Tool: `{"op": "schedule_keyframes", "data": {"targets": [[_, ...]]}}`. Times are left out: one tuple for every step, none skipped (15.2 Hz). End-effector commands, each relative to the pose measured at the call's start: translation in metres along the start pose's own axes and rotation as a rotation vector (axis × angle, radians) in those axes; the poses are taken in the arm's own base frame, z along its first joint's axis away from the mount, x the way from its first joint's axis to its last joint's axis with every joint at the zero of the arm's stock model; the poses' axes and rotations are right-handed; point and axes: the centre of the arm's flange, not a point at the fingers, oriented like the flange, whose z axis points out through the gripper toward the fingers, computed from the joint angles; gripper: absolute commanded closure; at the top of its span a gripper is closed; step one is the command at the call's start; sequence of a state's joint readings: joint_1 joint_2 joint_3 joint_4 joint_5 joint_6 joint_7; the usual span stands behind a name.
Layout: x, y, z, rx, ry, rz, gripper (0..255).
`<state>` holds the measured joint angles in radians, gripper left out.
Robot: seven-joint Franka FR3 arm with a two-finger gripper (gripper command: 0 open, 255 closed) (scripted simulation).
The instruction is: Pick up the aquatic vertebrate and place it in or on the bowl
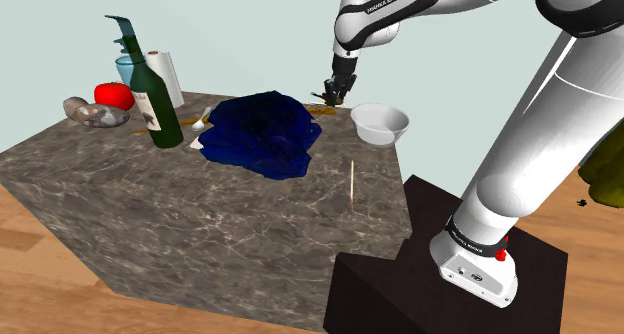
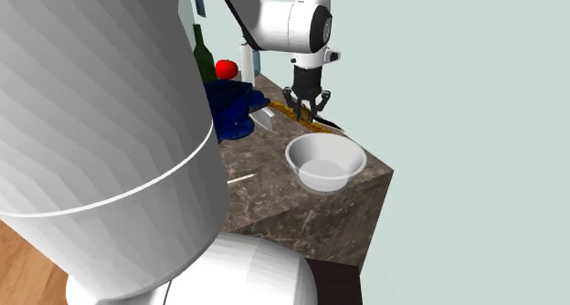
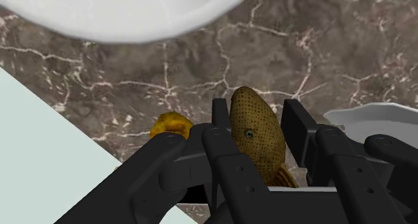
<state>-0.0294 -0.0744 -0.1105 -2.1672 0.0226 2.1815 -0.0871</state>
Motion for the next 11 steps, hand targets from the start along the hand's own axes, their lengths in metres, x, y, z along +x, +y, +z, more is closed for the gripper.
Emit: {"op": "schedule_keyframes", "data": {"targets": [[0.002,-0.001,-0.013,0.000,0.000,0.000,255],[0.003,-0.001,-0.018,0.000,0.000,0.000,255],[0.003,-0.001,-0.023,0.000,0.000,0.000,255],[0.003,-0.002,-0.028,0.000,0.000,0.000,255],[0.004,-0.002,-0.034,0.000,0.000,0.000,255],[0.004,-0.002,-0.039,0.000,0.000,0.000,255],[0.005,-0.002,-0.044,0.000,0.000,0.000,255],[0.005,-0.002,-0.049,0.000,0.000,0.000,255],[0.006,-0.002,-0.055,0.000,0.000,0.000,255],[0.006,-0.002,-0.059,0.000,0.000,0.000,255],[-0.005,0.004,-0.060,0.000,0.000,0.000,255]]}}
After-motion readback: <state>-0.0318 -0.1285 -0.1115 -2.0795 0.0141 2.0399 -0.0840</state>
